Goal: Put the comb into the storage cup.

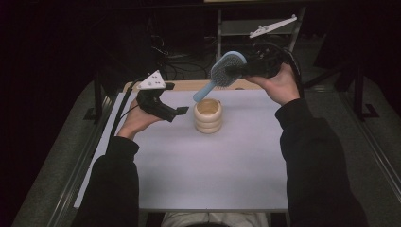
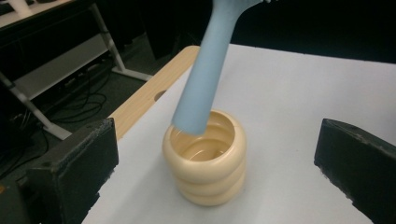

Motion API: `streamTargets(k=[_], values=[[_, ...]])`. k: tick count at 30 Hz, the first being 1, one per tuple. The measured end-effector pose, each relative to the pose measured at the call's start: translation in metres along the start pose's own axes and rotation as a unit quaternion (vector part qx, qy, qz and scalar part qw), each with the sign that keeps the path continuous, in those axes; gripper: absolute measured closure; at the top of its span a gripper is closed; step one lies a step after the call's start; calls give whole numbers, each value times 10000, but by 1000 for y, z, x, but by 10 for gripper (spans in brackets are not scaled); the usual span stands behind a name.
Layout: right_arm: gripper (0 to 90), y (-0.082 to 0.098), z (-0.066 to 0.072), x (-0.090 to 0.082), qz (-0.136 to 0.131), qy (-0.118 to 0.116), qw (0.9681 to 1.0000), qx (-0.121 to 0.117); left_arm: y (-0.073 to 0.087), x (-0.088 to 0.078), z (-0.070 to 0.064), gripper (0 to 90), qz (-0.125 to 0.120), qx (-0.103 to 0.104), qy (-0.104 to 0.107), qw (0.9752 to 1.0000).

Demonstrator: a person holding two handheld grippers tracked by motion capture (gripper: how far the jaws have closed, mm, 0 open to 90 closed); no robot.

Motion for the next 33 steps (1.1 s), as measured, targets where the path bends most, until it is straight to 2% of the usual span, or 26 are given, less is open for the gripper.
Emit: streamTargets(k=[7,10,15,17,21,23,27,29,33], values=[[553,3,-6,-11,0,196,9998,-11,9,-17,17,0,-207,-312,-190,9991],[552,7,-10,-16,-16,244,9997,32,14,-23,22,0,-216,-354,-260,9988],[550,14,-16,-21,-36,304,9995,58,25,-32,28,0,-229,-581,-267,9977],[550,17,-19,-22,-54,320,9994,86,30,-35,30,0,-238,-611,-299,9974],[549,21,-23,-20,-27,357,9993,118,39,-41,33,0,-249,-665,-372,9968],[550,23,-25,-18,-6,349,9993,143,43,-46,35,0,-275,-671,-484,9962],[550,26,-27,-12,8,325,9993,168,51,-59,34,0,-487,-698,-623,9944],[550,28,-28,-9,27,325,9993,179,58,-63,35,0,-446,-704,-667,9943],[549,29,-29,-1,109,285,9993,214,74,-70,39,0,-410,-844,-728,9929]])
Point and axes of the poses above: each handheld gripper's, and its own axes: x roughly forward along the jaws, y roughly out of its underside, z roughly to its left, the point moved 7 cm from there along x, roughly forward along the jaws, and after that the axes turned 15 degrees about -y, right-handed, at the moved point
